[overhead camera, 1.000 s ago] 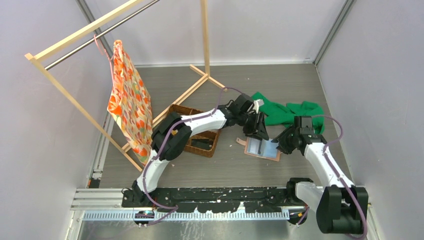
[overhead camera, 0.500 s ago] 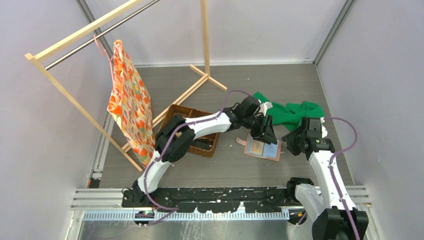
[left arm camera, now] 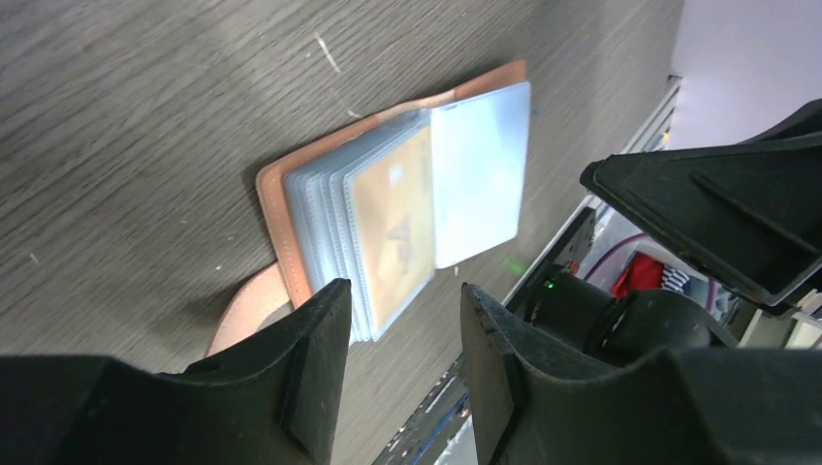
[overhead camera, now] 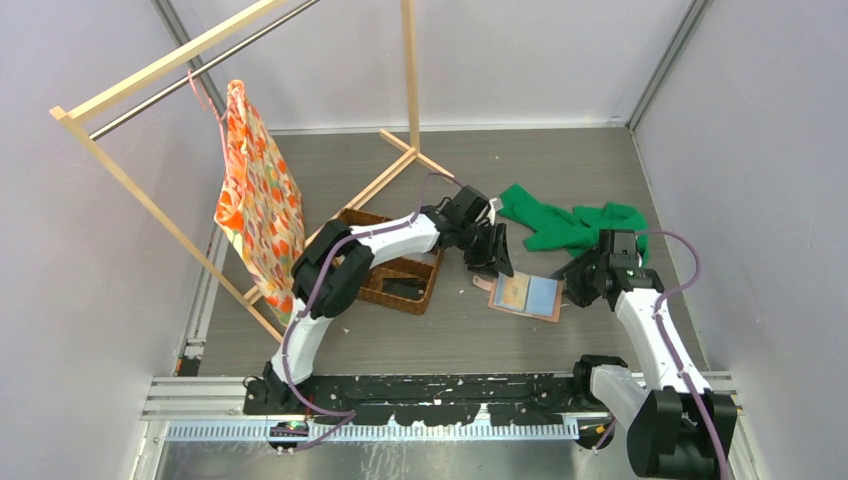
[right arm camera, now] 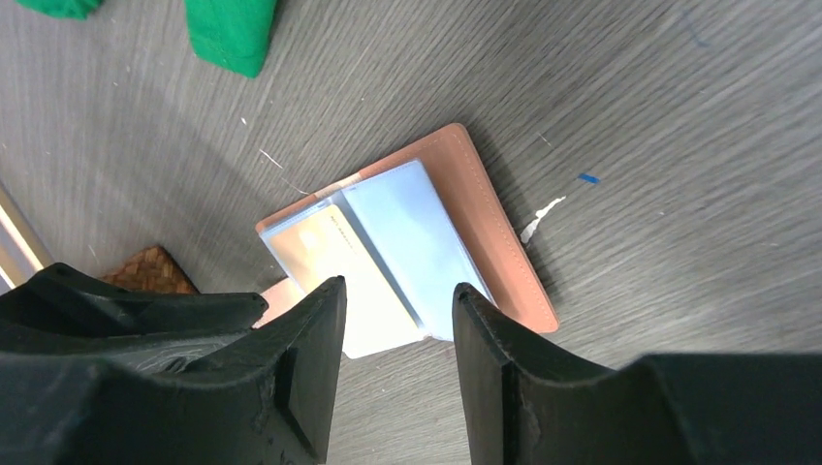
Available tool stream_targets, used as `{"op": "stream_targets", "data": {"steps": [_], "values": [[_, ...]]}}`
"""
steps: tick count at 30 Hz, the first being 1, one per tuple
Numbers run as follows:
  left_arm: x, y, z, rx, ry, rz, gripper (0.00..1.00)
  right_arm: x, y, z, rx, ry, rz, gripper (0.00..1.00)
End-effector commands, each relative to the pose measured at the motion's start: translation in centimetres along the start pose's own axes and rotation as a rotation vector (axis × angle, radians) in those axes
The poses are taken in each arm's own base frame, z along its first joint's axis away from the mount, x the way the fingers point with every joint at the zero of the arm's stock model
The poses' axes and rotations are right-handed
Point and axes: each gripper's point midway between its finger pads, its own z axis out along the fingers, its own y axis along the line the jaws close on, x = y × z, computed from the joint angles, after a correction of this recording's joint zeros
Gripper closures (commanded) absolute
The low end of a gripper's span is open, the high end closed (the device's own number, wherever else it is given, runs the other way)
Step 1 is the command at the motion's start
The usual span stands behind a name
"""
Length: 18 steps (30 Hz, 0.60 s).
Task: Take the credit cards out of the card holder
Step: Remove the credit card from the card holder.
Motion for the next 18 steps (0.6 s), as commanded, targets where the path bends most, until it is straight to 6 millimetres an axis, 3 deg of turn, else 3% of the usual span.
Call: {"op": "stream_targets", "data": {"steps": [1, 6, 18], "values": [[0.6, -0.1, -0.6, -0.023, -0.001, 0.037, 0.53, 0.2, 1.0, 0.8, -0.041, 0.043, -0.032, 0.51], [0.8, 0.6, 0.2, -0.027, 0.014, 0.027, 0.53, 0.3, 0.7, 1.0, -0.04, 0.04, -0.037, 0.5], [1.1, 0.1, 1.5, 0.005, 0.042, 0.028, 0.53, 0.7, -0.1, 1.5, -0.018, 0.045, -0.028, 0.5]]}}
